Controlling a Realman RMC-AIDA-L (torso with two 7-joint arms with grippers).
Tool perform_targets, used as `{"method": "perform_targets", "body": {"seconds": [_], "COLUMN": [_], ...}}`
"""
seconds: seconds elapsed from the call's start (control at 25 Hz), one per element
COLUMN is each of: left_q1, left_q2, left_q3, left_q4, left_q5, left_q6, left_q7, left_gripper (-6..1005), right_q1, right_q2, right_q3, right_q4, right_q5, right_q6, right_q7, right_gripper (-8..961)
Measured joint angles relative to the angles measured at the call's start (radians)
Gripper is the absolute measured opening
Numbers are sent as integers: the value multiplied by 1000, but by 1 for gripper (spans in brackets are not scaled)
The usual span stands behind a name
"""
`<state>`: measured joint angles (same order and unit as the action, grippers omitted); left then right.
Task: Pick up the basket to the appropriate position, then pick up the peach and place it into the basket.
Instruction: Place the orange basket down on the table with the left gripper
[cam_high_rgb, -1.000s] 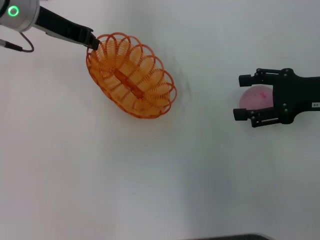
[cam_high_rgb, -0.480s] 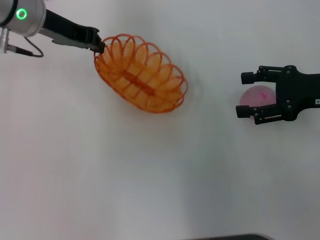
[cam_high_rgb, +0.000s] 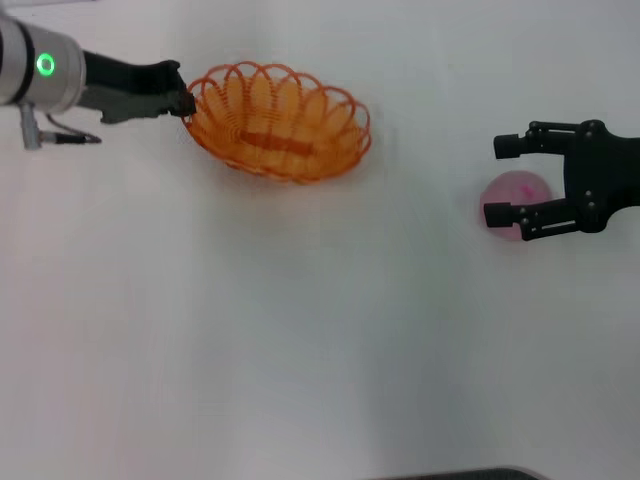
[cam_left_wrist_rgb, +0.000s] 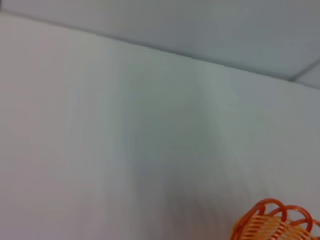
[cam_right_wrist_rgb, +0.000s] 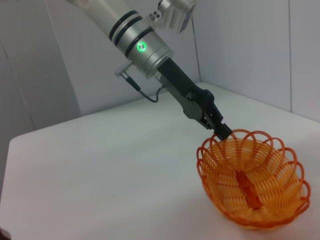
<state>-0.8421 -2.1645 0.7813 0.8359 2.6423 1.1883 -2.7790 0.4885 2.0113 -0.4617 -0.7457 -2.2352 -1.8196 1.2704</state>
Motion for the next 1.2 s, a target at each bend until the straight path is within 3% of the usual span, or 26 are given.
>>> {"method": "perform_targets", "body": {"seconds": [0.04, 0.4, 0.88, 1.2], "left_q1": [36, 163, 223, 265], "left_q2": [-6, -11, -11, -10], "left_q3": [5, 67, 137, 136], "left_q4": [-5, -23, 25, 60], "left_q5": [-50, -247, -284, -291], "left_q6": [-24, -104, -108, -75], "left_q7": [-33, -56, -57, -56], "left_gripper": [28, 29, 54, 178], "right_q1": [3, 23, 49, 50], "right_q2": [-1, -2, -2, 2], "right_q3": [-3, -6, -13, -17], "right_q4": [0, 7, 5, 3], "right_q5": [-1, 0, -4, -5], "right_q6": [0, 2, -11, -18], "right_q7": [-8, -68, -57, -47], "right_gripper": [904, 903, 902, 901]}}
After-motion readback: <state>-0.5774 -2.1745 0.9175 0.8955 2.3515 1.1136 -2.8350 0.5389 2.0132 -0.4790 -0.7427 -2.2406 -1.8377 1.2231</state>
